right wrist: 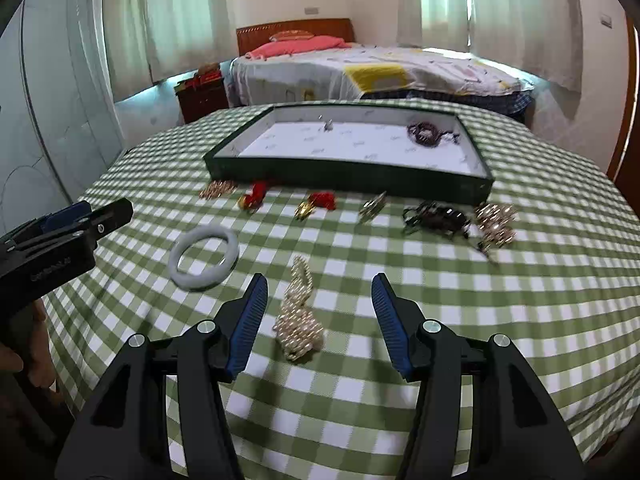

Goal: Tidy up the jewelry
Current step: 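Lower the right gripper onto the pearl cluster and close on it, then close the left gripper on the white jade bangle rim, then carry the bangle into the tray with the left gripper while the right carries the pearls in, both releasing, then lift both open grippers out of the tray back over the table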

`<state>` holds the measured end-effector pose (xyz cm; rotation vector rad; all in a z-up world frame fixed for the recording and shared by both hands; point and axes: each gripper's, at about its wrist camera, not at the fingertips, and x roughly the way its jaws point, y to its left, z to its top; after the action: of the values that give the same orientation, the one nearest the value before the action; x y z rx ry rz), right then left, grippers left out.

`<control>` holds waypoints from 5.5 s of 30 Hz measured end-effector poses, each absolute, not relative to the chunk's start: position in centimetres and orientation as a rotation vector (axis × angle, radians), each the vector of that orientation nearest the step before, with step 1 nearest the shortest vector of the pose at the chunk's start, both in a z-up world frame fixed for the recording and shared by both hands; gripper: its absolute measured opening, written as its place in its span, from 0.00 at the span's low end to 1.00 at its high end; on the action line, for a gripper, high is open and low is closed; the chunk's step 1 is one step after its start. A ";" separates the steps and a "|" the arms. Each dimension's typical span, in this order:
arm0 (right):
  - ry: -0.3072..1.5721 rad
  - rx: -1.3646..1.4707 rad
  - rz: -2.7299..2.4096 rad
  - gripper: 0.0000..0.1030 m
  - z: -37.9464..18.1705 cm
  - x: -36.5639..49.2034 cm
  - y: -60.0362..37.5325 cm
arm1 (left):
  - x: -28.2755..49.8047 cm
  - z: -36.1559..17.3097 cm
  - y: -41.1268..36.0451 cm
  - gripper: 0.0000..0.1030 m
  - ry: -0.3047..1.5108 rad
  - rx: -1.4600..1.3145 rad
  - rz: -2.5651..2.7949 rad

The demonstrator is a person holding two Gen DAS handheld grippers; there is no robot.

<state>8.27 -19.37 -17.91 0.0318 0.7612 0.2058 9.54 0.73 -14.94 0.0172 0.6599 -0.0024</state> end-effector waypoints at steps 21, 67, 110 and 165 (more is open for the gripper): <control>0.831 0.009 0.217 0.23 -20.1 9.1 -19.0 | 9.5 -16.4 0.0 0.71 0.705 0.031 -0.021; 0.817 0.091 0.122 0.22 -20.2 10.8 -24.7 | 14.3 -20.3 -5.2 0.67 0.812 0.092 -0.161; 0.615 0.104 0.179 0.22 -11.3 28.8 -24.1 | 29.2 -12.5 -6.5 0.66 0.670 0.041 -0.159; 0.710 0.109 0.144 0.40 -11.8 29.1 -24.7 | 29.8 -12.3 -6.8 0.72 0.666 0.058 -0.172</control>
<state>29.14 -24.75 -11.83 0.1088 0.7103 0.1444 29.75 -6.78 -12.27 0.0575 0.6660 -0.1719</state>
